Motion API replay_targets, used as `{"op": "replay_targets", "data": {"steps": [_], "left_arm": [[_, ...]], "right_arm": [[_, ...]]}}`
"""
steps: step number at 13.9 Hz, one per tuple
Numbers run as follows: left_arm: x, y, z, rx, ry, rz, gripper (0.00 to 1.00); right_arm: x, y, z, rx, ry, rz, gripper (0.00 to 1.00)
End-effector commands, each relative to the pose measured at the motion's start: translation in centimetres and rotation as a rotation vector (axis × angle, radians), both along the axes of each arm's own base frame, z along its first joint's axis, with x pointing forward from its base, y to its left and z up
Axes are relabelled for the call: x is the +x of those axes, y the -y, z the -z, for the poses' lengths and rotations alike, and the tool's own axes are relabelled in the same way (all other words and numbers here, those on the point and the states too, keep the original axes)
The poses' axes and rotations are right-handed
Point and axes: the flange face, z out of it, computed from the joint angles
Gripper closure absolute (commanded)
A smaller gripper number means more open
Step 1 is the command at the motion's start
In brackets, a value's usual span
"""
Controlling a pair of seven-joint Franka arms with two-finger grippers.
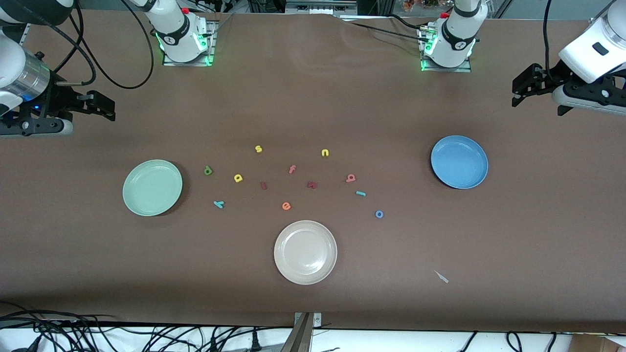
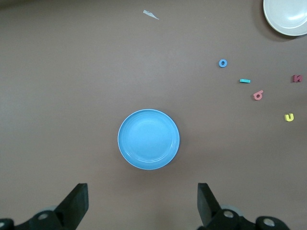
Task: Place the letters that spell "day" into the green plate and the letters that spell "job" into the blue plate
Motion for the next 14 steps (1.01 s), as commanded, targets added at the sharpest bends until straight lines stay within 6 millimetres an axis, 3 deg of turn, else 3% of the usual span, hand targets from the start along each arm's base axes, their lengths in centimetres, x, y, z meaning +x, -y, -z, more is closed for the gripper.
{"op": "replay_targets", "data": {"steps": [1, 4, 6, 11, 14], "left_arm": [[-0.3, -0.4, -0.2, 0.030, -0.002, 0.013, 0.00], [-0.3, -0.4, -0.2, 0.030, -0.002, 0.003, 0.00], [-0.2, -1.5, -0.2, -0.001, -0.006, -0.021, 0.00], [-0.2, -1.2, 0.1, -0.003, -0.011, -0.005, 0.00], [0.1, -0.3, 1.2, 0.005, -0.033, 0.001, 0.00]], "right_arm": [[-0.1, 0.0, -0.3, 0.003, -0.007, 0.003, 0.00], [-0.1, 0.0, -0.3, 0.003, -0.007, 0.003, 0.00], [-0.1, 0.0, -0.3, 0.003, -0.007, 0.003, 0.00], [-0.1, 0.0, -0.3, 0.003, -0.007, 0.002, 0.00], [-0.1, 0.0, -0.3, 0.003, -0.007, 0.003, 0.00]]}}
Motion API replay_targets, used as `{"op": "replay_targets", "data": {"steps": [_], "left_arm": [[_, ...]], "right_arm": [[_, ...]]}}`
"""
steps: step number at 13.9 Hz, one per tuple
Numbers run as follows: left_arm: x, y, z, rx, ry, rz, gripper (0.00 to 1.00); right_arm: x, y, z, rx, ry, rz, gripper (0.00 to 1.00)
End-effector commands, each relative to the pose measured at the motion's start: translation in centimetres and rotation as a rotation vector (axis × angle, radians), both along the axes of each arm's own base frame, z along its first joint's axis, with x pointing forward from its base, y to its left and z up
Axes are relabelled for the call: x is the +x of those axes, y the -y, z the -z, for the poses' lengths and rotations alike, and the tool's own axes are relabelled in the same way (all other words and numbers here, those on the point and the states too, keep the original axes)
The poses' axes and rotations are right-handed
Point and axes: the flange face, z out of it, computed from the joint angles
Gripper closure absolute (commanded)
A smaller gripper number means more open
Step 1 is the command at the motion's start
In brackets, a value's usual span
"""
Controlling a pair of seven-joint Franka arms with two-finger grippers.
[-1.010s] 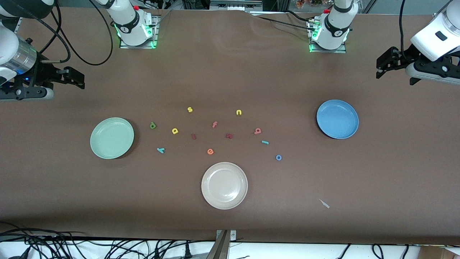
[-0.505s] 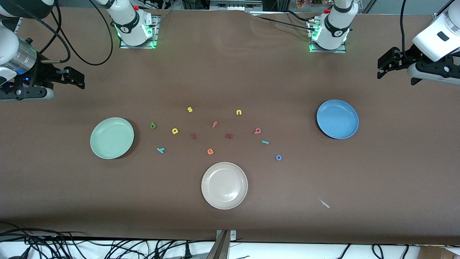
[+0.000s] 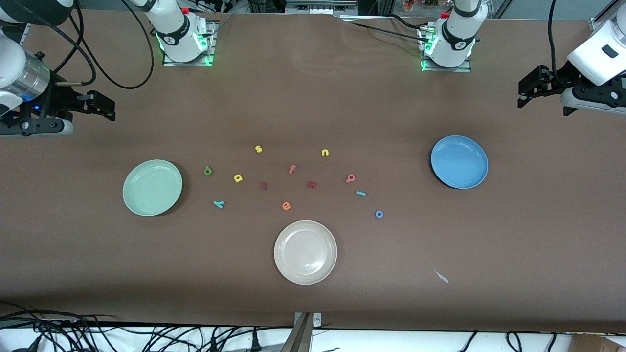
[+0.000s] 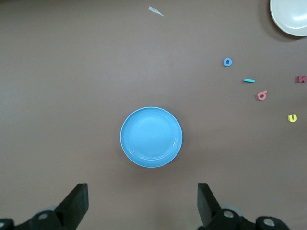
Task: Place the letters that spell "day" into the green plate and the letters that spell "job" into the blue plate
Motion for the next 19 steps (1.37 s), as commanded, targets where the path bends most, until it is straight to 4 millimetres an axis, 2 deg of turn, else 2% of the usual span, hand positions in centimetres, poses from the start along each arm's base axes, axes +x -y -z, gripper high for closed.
{"op": "replay_targets", "data": {"steps": [1, 11, 19], "left_arm": [[0.0, 0.8, 0.7, 0.008, -0.018, 0.021, 0.00], [-0.1, 1.3, -0.2, 0.010, 0.011, 0.031, 0.00], [-0.4, 2.8, 0.9, 0.010, -0.021, 0.060, 0.00]], "right_arm": [[-0.1, 0.0, -0.3, 0.003, -0.006, 0.003, 0.00], [-0.1, 0.0, -0.3, 0.003, -0.006, 0.002, 0.00], [-0.1, 0.0, -0.3, 0.003, -0.006, 0.003, 0.00]]}}
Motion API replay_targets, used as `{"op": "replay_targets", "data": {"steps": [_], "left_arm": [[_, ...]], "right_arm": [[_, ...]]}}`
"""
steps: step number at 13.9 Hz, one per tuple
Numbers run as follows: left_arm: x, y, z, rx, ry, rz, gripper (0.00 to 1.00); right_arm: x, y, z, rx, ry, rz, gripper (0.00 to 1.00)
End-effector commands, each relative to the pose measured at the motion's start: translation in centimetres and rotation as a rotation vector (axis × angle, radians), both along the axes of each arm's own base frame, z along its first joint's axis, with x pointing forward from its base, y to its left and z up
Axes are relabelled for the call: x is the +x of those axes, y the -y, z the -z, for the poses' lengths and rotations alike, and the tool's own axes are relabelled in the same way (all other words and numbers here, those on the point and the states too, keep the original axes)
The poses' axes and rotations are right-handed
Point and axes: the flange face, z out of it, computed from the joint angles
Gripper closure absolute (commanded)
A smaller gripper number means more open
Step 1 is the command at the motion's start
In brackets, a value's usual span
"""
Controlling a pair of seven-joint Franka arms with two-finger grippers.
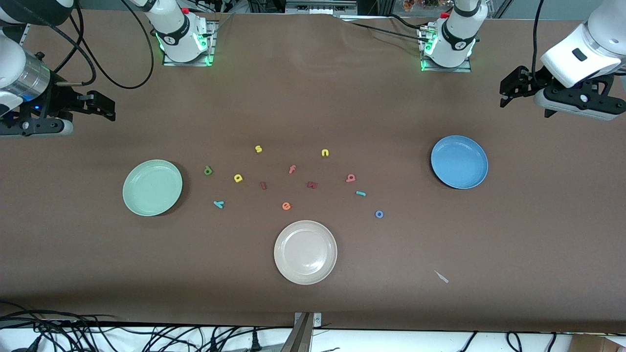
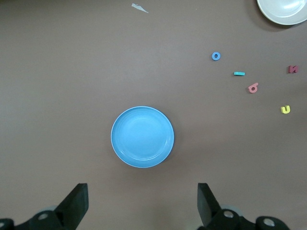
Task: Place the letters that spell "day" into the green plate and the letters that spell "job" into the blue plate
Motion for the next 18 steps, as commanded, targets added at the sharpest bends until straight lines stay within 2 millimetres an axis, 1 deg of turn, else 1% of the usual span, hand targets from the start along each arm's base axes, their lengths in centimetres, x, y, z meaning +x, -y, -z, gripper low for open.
{"op": "replay_targets", "data": {"steps": [1, 5, 8, 9, 11, 14, 18], "left_arm": [[-0.2, 0.0, 0.0, 0.006, -0.009, 0.005, 0.00], [-0.4, -0.4, 0.1, 0.004, -0.024, -0.005, 0.00], [-0.5, -1.1, 0.2, 0.005, -0.042, -0.045, 0.00], [-0.5, -1.8, 0.2, 0.005, -0.053, -0.058, 0.00], [-0.4, -2.5, 0.2, 0.001, -0.055, -0.072, 0.00], [-0.3, -2.9, 0.7, -0.005, -0.086, -0.072, 0.00], [-0.2, -2.7, 0.9, -0.021, -0.094, -0.076, 0.00]], "right_arm": [[-0.1, 0.0, -0.4, 0.003, -0.006, 0.002, 0.00], [-0.1, 0.0, -0.4, 0.003, -0.006, 0.003, 0.00], [-0.1, 0.0, -0.4, 0.003, -0.006, 0.003, 0.00], [-0.1, 0.0, -0.4, 0.003, -0.006, 0.002, 0.00], [-0.1, 0.0, -0.4, 0.003, -0.006, 0.002, 0.00], [-0.1, 0.0, -0.4, 0.003, -0.006, 0.002, 0.00], [-0.1, 0.0, -0.4, 0.003, -0.005, 0.005, 0.00]]}}
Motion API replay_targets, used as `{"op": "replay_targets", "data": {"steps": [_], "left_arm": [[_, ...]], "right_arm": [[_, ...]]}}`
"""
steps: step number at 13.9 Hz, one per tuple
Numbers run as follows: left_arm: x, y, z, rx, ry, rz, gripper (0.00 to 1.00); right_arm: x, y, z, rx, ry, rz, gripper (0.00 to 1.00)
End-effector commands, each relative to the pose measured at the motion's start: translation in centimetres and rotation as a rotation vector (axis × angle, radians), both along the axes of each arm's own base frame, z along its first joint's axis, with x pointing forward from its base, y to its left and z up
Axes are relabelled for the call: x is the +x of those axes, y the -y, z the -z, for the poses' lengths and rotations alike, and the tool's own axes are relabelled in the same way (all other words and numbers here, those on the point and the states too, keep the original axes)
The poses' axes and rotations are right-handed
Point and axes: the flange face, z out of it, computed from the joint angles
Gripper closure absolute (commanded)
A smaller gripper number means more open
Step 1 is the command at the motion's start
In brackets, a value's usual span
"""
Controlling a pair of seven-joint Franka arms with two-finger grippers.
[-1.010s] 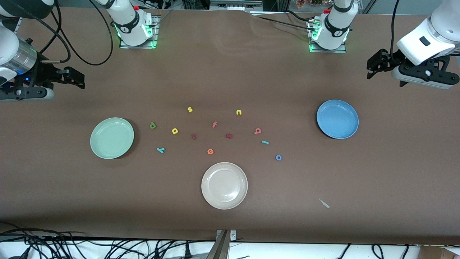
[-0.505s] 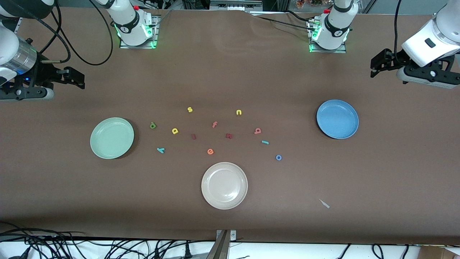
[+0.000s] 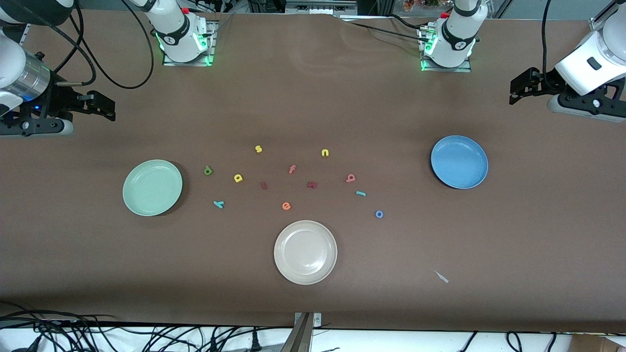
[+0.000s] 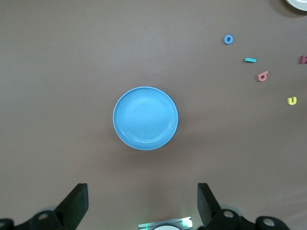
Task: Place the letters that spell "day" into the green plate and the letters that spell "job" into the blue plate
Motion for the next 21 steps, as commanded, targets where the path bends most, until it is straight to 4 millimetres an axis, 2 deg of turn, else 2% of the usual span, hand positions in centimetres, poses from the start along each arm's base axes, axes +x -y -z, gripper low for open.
{"op": "replay_targets", "data": {"steps": [1, 8, 11, 17, 21], "left_arm": [[0.4, 0.1, 0.2, -0.016, -0.018, -0.008, 0.00], [0.5, -0.7, 0.4, -0.002, -0.031, -0.014, 0.00], [0.4, 0.6, 0.3, 0.001, -0.028, -0.003, 0.00], [0.7, 0.1, 0.9, 0.003, -0.044, -0.015, 0.00], [0.9, 0.6, 1.5, 0.006, -0.058, -0.003, 0.00]], "right_arm": [[-0.1, 0.0, -0.4, 0.003, -0.005, 0.003, 0.00], [-0.1, 0.0, -0.4, 0.004, -0.004, 0.002, 0.00], [-0.1, 0.0, -0.4, 0.003, -0.005, 0.002, 0.00], [-0.1, 0.0, -0.4, 0.003, -0.005, 0.003, 0.00], [-0.1, 0.0, -0.4, 0.003, -0.005, 0.002, 0.00]]}}
